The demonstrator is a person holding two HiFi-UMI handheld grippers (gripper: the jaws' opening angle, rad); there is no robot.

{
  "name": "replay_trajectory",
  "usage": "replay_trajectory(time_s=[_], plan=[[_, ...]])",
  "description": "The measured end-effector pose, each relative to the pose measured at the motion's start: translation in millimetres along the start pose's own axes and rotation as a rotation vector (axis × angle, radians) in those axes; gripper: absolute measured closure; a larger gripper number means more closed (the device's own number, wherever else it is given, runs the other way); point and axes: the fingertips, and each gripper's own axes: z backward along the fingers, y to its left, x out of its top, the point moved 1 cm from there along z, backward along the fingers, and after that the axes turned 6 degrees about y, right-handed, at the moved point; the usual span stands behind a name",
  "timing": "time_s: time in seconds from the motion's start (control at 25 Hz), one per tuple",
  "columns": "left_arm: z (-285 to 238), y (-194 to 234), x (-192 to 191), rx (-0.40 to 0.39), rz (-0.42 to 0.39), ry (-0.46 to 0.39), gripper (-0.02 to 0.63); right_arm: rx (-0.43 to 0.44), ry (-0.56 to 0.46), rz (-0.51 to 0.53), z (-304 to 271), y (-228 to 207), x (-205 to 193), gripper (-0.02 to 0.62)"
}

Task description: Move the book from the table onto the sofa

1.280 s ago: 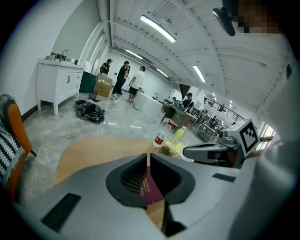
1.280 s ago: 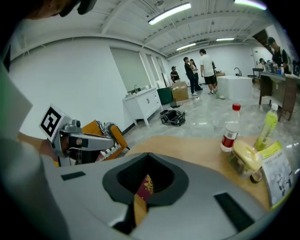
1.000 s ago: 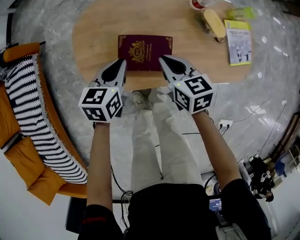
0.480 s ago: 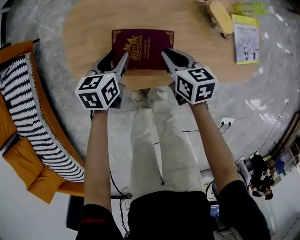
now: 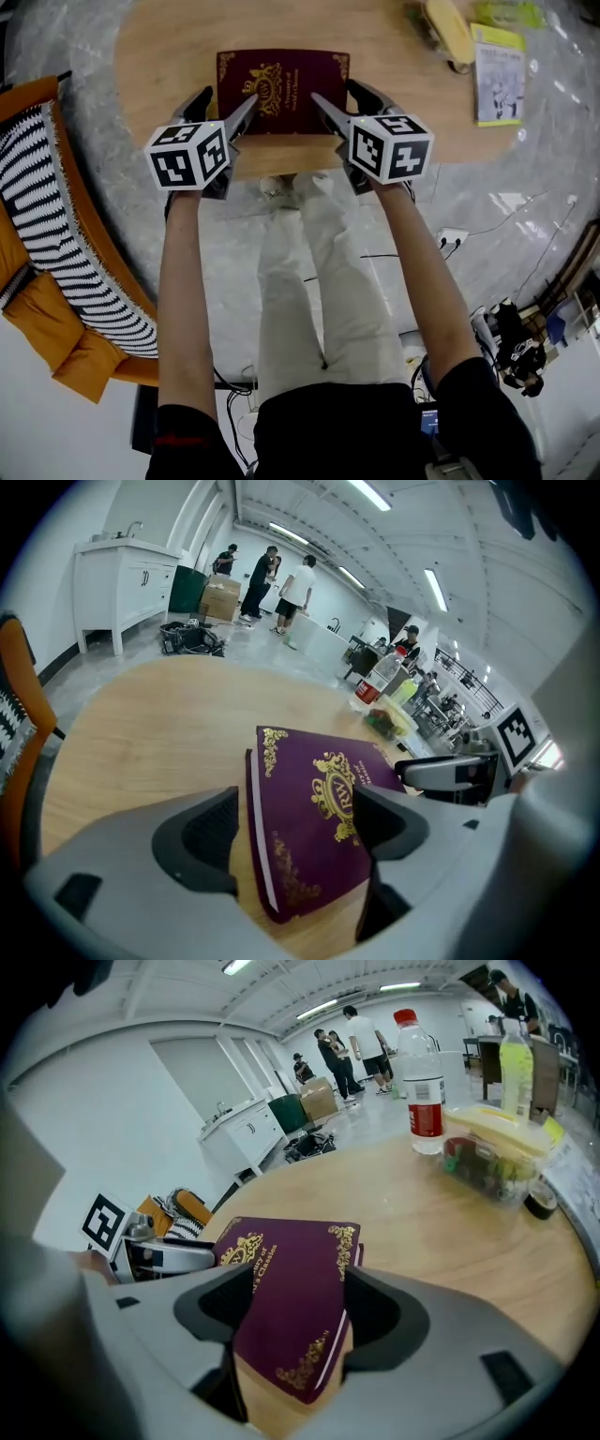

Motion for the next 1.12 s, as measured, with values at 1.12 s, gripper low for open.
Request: replay_trajectory(time_s=[1.12], plan=[[-23.4,2.1,-6.2,-0.05,0.044,0.064,0.215,-0.084,0.015,-0.013,-13.6,-19.6,-5.1,0.252]])
